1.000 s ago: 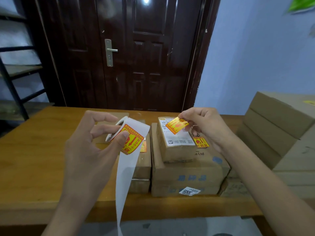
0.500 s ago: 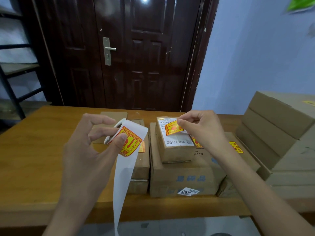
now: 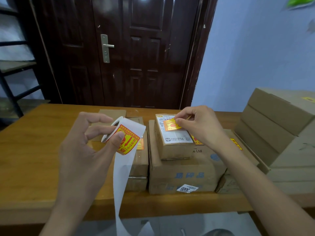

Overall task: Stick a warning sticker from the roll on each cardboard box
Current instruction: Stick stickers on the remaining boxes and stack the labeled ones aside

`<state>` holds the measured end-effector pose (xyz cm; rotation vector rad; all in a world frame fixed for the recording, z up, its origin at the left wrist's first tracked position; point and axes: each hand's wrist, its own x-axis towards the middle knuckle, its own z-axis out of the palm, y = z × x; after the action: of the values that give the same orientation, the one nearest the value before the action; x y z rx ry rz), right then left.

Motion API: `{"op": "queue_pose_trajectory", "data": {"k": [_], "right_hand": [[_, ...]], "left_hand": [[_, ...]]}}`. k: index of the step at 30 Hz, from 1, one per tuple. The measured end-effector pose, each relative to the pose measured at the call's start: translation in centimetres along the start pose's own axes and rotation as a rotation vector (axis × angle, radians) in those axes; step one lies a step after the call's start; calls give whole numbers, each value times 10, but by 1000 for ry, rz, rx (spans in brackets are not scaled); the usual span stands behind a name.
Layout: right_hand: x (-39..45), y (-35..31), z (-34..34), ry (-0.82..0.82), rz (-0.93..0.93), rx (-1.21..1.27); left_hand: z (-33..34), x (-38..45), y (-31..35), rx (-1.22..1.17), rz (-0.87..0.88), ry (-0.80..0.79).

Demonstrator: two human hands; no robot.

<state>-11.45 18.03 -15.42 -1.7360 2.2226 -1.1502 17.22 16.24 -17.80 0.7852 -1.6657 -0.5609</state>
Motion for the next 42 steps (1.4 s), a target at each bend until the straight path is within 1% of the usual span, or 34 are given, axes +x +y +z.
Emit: {"op": "queue_pose_trajectory", "data": {"k": [6, 12, 18, 21, 22, 23, 26, 27, 28, 31, 32, 36, 42], "right_hand": [[6, 0, -1, -79, 11, -10], [5, 0, 2, -74, 21, -53], [3, -4, 3, -68, -10, -227], [0, -6, 2, 3, -56, -176], [-2, -6, 2, -9, -75, -152], [-5, -7, 2, -74, -85, -143], [-17, -10, 6, -402, -59, -247], [-21, -11, 7, -445, -54, -272], [-24, -13, 7, -423, -56, -267], [-36, -24, 8, -206, -69, -203], [-42, -26, 9, -169, -69, -203], [-67, -28, 22, -102, -11, -306], [-79, -28, 42, 37, 48, -265]], "left_hand": [[2, 1, 2, -9, -21, 18], [0, 2, 2, 20, -32, -18], [1, 1, 1, 33, -14, -37], [-1, 0, 1, 18, -2, -27], [-2, -1, 0, 9, -8, -21], [-3, -2, -1, 1, -17, -11], [-6, -5, -5, 12, -39, 10], [-7, -6, -5, 15, -46, 17], [-8, -7, -5, 14, -56, 28], [-16, -11, -10, 12, -87, 75], [-19, -12, -10, 4, -97, 91], [-33, -15, -15, 2, -118, 150], [-41, -22, -19, 22, -153, 157]]}}
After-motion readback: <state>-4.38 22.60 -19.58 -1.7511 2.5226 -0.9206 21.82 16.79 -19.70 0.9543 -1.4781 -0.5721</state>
